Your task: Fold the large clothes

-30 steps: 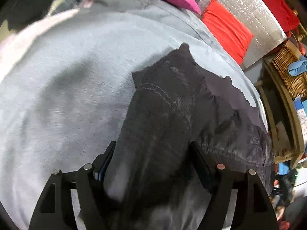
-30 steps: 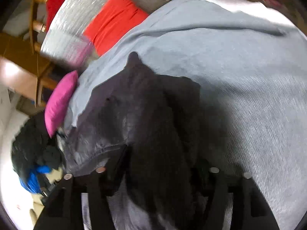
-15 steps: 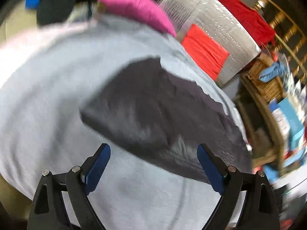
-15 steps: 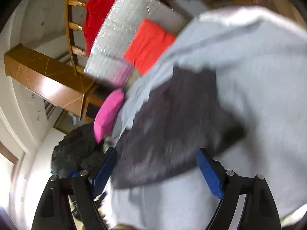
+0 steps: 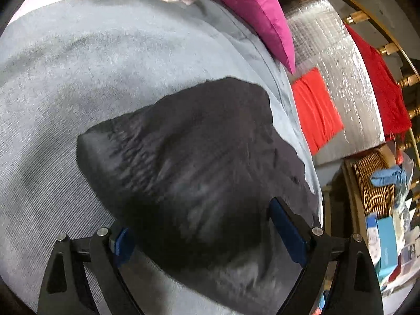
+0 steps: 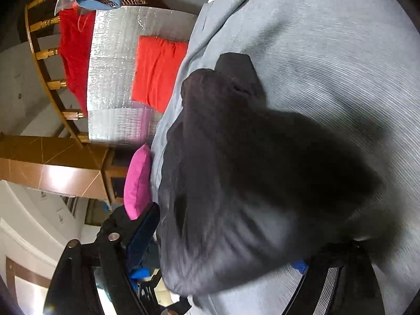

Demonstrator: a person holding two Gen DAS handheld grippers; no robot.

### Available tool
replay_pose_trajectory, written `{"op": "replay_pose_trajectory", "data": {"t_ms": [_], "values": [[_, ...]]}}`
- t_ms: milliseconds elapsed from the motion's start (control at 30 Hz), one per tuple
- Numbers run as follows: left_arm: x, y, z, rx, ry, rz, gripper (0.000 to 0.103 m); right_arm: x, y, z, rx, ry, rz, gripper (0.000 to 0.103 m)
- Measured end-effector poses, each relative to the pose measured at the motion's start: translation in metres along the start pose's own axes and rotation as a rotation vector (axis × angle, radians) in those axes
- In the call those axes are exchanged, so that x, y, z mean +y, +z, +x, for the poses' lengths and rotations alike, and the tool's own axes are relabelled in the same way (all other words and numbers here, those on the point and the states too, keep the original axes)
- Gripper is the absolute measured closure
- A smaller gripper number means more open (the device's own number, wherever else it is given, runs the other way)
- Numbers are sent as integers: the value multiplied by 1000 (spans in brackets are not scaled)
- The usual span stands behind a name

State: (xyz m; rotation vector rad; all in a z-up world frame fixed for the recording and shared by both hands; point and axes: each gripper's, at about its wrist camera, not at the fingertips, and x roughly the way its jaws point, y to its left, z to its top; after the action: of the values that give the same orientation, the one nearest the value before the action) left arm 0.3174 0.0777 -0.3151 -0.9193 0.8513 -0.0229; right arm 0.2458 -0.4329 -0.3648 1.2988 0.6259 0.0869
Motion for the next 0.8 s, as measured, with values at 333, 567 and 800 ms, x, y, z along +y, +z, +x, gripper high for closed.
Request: {"op": "replay_pose_trajectory", "data": {"t_ms": [333,567,800], "values": [[-23,0,-21,-84,27,169,64,48,-25,-16,-117,-157,-372,58],[-13,-5,-26,-45,75,209,60,47,-34,-25,-94,-195,-399,59],[-1,10,-11,78,84,124,33,8,-7,-33,16,-189,-152,40]]}}
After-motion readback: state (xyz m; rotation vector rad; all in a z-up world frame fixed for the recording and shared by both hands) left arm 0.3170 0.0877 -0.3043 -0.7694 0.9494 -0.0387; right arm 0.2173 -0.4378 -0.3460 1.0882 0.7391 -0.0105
